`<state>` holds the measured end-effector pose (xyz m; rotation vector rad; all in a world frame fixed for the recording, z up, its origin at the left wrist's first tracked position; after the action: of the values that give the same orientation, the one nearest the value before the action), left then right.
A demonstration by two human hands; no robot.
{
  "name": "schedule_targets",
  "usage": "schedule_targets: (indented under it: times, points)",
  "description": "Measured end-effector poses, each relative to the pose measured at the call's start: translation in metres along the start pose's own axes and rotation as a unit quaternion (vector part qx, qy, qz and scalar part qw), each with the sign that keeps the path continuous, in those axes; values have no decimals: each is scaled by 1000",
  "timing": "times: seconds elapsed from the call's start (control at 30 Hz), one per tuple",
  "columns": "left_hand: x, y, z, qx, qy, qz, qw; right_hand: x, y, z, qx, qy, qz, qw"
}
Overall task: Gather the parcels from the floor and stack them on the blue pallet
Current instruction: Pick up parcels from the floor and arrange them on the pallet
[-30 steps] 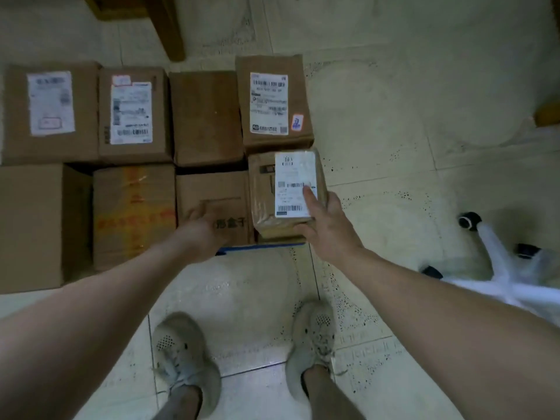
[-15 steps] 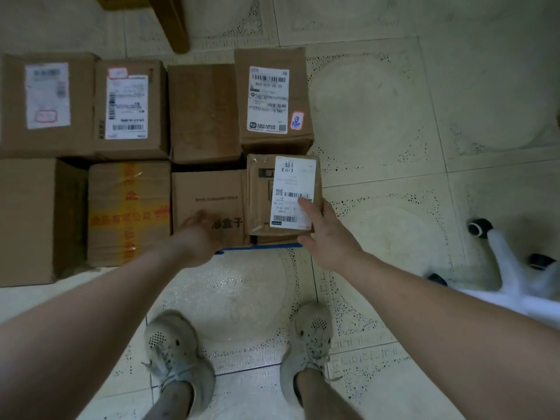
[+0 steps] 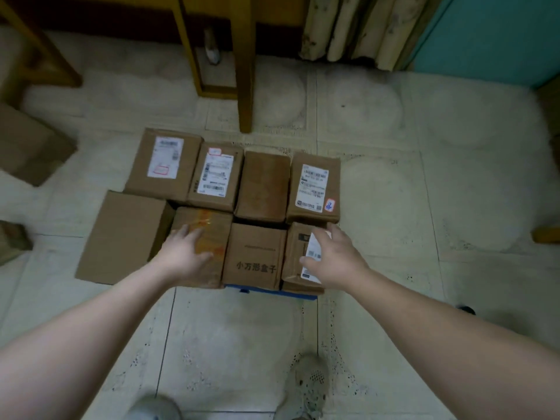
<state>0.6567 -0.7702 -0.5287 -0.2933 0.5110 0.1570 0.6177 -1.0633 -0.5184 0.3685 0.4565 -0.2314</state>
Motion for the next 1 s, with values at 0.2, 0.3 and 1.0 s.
schedule_targets:
  times: [0.2,0.3,1.0]
  points:
    - [-11,44,94,-42,-53,3,998,0,101,51,-57,-23,15,998]
    - [-21,109,143,-68,-77,26,994,-5,179,49,-40,-26,33,998]
    - [-69,550,266,-209,-149,262,930,-23,643,-98,-150,48,266,951]
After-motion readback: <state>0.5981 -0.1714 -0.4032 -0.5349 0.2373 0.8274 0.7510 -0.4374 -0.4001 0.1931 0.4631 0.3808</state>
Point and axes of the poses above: each hand's wrist, its own x-axis towards the middle knuckle, its own z-axis out of the back of the hand, y = z × x, the point moved 10 cm from there along x, towards the middle knuckle, and after that the axes turned 13 degrees about -y, right-handed, at the moved point
